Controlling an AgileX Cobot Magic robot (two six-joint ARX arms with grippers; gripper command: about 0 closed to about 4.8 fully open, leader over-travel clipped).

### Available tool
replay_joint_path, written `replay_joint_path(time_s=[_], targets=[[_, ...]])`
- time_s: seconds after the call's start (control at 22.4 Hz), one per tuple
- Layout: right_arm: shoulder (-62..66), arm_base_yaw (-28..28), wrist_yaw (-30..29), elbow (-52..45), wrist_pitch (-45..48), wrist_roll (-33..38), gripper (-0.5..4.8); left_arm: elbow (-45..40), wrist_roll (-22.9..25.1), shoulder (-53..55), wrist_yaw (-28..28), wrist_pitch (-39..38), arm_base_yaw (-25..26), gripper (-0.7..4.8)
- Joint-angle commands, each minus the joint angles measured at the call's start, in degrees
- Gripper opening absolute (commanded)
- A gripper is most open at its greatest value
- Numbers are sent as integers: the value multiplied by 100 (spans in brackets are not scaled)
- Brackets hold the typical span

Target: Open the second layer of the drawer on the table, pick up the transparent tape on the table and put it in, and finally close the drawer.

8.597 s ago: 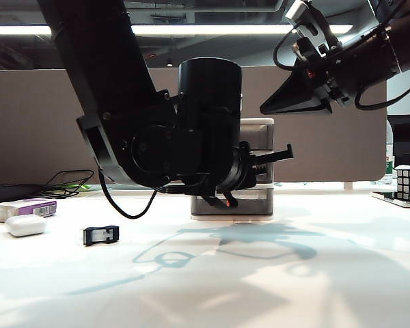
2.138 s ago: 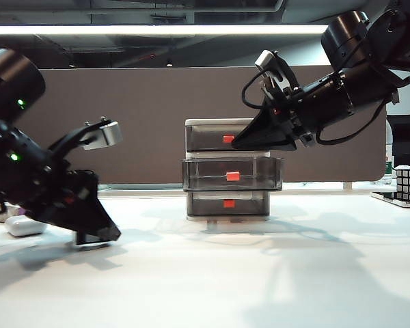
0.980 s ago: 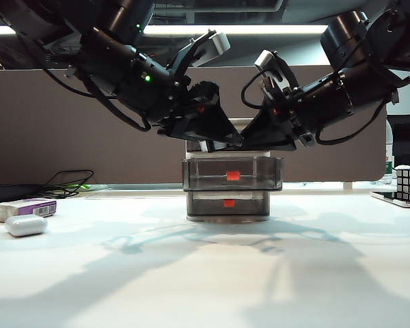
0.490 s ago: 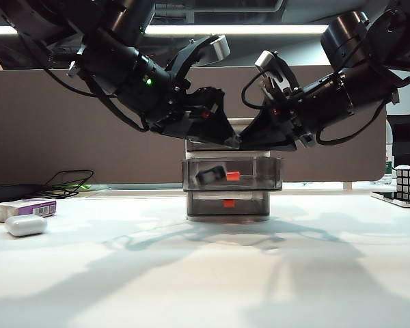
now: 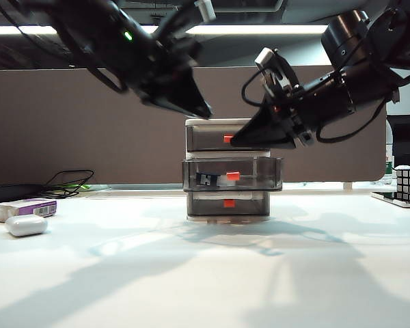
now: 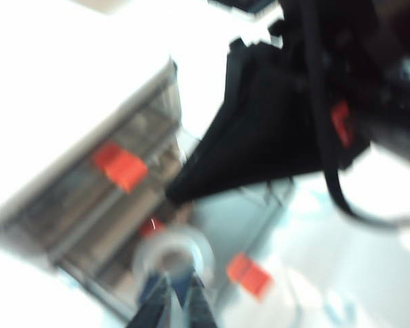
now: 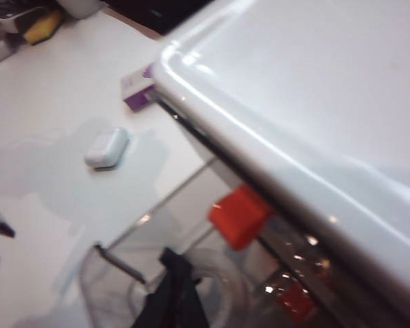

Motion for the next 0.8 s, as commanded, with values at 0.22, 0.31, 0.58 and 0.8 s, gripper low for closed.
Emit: replay_joint_path(time_s=[0.22,0.31,0.58,0.8], targets=[[-684,31,-81,195,146,-2,-5,2,184,42,964,-1405,2,-5],[-634,28,286,474,116,-46,-5,7,173,304,1145,-1303,2,-5],[72,31,492,1515,-232,-59,-5,7,170,793,1038,-472,7,-5],[645,44,664,2096,-431,-57,-5,9,127,984,1021,179,37,-5]])
